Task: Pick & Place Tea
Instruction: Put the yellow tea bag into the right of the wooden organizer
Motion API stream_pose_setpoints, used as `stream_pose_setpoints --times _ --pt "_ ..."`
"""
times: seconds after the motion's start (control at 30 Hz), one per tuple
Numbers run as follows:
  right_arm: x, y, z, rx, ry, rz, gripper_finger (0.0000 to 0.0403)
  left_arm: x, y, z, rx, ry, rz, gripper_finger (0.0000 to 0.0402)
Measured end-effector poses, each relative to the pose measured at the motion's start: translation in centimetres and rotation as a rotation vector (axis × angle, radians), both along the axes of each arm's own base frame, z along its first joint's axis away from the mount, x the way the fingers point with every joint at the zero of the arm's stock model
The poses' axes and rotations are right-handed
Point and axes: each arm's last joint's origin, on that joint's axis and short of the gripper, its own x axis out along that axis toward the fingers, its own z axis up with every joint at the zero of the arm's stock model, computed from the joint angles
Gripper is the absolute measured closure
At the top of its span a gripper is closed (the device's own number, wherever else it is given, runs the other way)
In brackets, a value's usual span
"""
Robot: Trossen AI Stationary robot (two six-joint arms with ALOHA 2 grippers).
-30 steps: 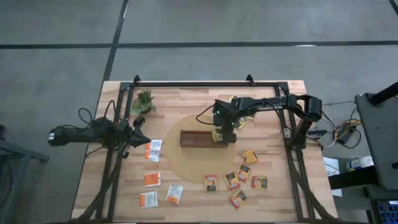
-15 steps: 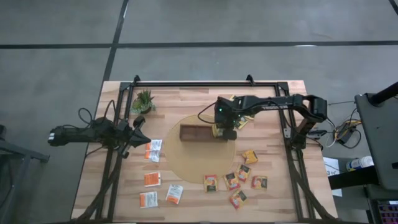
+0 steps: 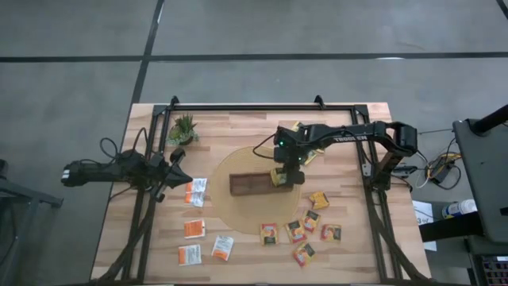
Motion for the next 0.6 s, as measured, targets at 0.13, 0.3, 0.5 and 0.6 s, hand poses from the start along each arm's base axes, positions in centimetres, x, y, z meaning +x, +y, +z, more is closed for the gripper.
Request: stream_pose_setpoints --times 0.13,0.3,0.5,0.6 --pt "-0.2 0.0 -0.2 0.007 0.013 -0.004 0.0369 0.0 0.0 0.0 0.000 0.000 0.000 0.0402" --pt "-0.4 0.1 -0.5 0.017 0.021 -0.001 0.0369 0.0 0.0 0.0 0.000 0.000 0.000 0.0402" --pt "-0.7 0.2 -1.0 0.022 0.040 -0.004 0.0369 0.0 0.0 0.0 0.000 0.000 0.000 0.0402" --pt "-0.9 0.2 -1.3 0.024 0.049 -0.005 0.0370 0.0 0.0 0.0 0.000 0.000 0.000 0.0402"
